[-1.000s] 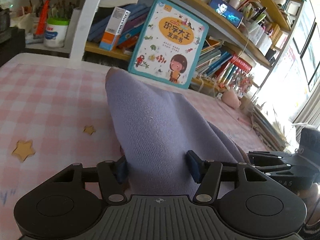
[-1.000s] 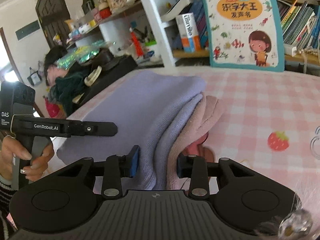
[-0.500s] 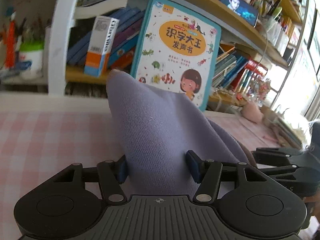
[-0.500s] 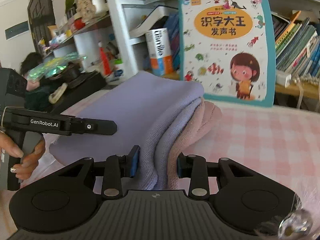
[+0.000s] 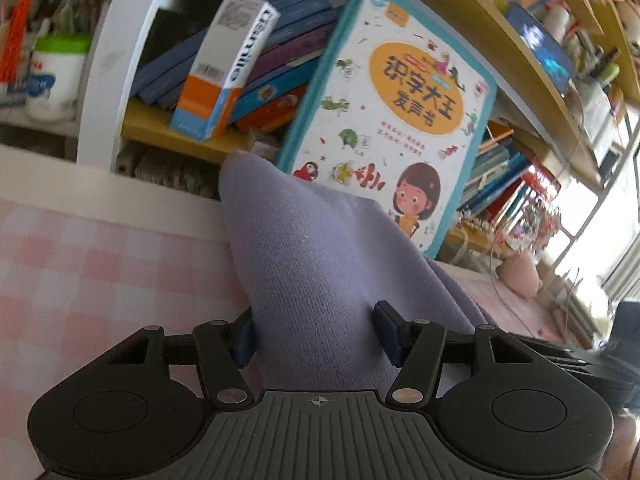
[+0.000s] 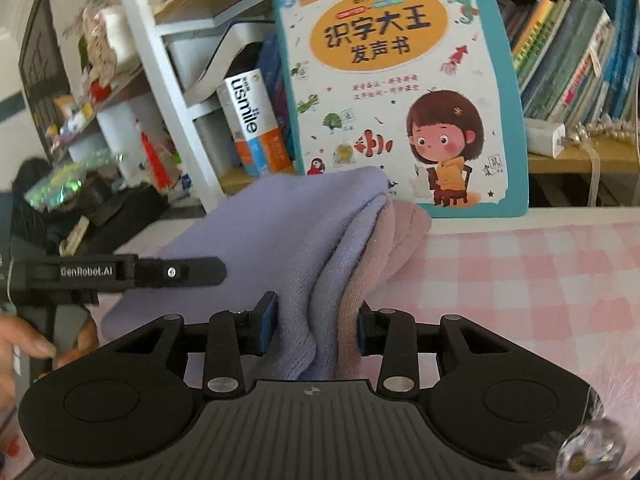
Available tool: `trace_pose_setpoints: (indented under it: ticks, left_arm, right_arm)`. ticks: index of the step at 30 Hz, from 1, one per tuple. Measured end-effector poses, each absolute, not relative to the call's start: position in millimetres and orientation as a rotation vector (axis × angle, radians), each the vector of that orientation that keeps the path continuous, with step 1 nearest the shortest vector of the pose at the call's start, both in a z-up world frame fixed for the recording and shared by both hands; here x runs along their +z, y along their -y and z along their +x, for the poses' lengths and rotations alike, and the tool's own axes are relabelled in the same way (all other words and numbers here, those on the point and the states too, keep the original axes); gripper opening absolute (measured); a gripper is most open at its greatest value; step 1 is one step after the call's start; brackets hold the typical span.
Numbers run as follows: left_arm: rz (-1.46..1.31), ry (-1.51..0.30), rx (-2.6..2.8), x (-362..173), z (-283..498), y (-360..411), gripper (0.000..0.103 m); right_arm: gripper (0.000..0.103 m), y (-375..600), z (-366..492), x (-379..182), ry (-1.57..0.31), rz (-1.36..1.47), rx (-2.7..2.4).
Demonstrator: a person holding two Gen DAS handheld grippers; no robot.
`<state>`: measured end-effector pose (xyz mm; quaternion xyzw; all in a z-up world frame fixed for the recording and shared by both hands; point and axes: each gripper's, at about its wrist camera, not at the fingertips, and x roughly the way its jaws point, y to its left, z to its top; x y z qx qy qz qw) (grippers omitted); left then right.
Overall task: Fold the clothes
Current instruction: 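Open both grippers and withdraw them from the folded stack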
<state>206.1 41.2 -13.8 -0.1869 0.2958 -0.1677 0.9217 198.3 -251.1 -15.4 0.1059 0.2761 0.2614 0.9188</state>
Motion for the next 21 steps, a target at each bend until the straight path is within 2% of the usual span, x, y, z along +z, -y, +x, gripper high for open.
trace_pose_setpoints:
  ticks: [3, 6, 8, 9, 11, 14, 21]
  left_arm:
    - [-0.399, -0.595, -0.342, -17.8, 206.3, -43.0, 0.063]
    - [-0.387, -0.582, -0.345, -18.6, 203.3, -43.3, 0.065]
    - [-0.352, -0.566, -0.328, -14.0, 197.8, -42.5, 0.073]
    - [-0.331, -0.545, -0.316, -10.2, 192.8, -41.9, 0.075]
    - [-0.292, -0.486, -0.294, -2.5, 178.6, -40.9, 0.083]
    - [-0.237, -0.398, -0.264, 7.7, 154.2, -39.0, 0.090]
    - [-0.172, -0.367, -0.223, 15.6, 108.0, -24.1, 0.096]
  right_arm:
    - [0.041, 255.1, 200.9, -22.3, -0.578, 0.277, 0.524]
    - [0.051, 258.5, 199.4, -26.5, -0.592, 0.328, 0.504]
    - [0.073, 260.3, 196.3, -25.9, -0.596, 0.338, 0.468]
    - [0.076, 260.9, 194.3, -25.3, -0.599, 0.337, 0.446]
    - [0.076, 264.2, 185.7, -23.6, -0.593, 0.348, 0.403]
    - [0.078, 270.6, 168.9, -21.9, -0.583, 0.378, 0.349]
    - [0.083, 264.9, 114.7, -6.6, -0.480, 0.262, 0.269]
